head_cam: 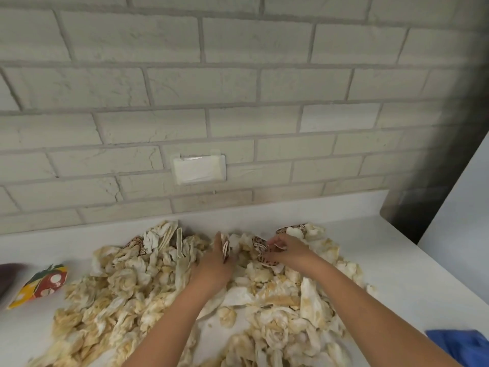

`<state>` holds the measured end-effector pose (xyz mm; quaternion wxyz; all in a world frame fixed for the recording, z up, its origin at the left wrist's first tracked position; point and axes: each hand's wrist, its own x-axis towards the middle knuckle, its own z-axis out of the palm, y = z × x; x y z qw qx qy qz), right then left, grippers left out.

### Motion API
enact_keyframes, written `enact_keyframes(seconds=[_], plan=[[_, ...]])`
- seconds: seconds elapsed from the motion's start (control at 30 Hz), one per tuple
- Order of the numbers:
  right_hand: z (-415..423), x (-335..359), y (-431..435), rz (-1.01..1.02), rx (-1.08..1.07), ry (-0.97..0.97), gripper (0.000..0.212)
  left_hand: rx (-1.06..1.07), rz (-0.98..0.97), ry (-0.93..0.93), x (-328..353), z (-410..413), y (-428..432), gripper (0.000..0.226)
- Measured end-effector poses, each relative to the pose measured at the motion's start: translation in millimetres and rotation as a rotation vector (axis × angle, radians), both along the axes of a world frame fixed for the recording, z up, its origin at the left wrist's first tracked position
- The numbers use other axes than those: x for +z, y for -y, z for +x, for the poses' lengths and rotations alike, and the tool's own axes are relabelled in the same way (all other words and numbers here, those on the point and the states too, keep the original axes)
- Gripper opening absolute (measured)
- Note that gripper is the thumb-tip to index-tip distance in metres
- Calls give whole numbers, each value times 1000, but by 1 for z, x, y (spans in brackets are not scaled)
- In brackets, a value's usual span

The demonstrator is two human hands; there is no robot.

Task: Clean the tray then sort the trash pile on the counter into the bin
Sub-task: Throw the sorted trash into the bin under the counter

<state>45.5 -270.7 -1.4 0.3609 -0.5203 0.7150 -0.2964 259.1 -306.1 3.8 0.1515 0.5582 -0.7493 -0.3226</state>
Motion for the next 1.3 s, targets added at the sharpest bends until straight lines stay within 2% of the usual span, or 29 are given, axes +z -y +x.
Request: enact_keyframes(seconds=[0.17, 0.23, 0.33, 0.5, 0.6, 0.7, 0.8, 0.87, 0.97, 1.03, 1.1, 1.2, 1.3], plan=[[7, 26, -16, -325, -82, -105, 43, 49, -187, 33, 24, 2, -10, 78], [11, 39, -26, -435, -98, -35, 39, 65, -279, -7, 32, 3, -12, 74], [12, 54, -49, -541, -133, 139, 33, 66, -350, -196, 49, -2, -28, 66], [7, 68, -120, -584, -205, 430, 26, 68, -297, -516, 77, -25, -94, 36], [-6, 73, -186, -584, -290, 583, 22, -14, -202, -693, 80, -51, -155, 22], [-28, 61, -267, -567, -418, 695, 20, -113, -110, -760, 68, -83, -227, 22], [-55, 37, -355, -532, -526, 719, 24, -172, 43, -807, 49, -118, -297, 15], [-72, 17, -416, -520, -585, 721, 30, -230, 137, -802, 35, -141, -346, 12], [-89, -11, -496, -481, -692, 734, 61, -371, 207, -717, 13, -169, -413, 14], [-96, -33, -545, -437, -751, 753, 66, -474, 197, -625, -11, -188, -455, 18], [-101, -62, -587, -384, -834, 784, 52, -545, 197, -538, -41, -204, -493, 21], [-110, -121, -639, -252, -968, 792, 21, -522, 323, -405, -109, -224, -540, 26], [-120, -195, -671, -38, -1031, 770, 15, -469, 473, -228, -195, -238, -573, 36]])
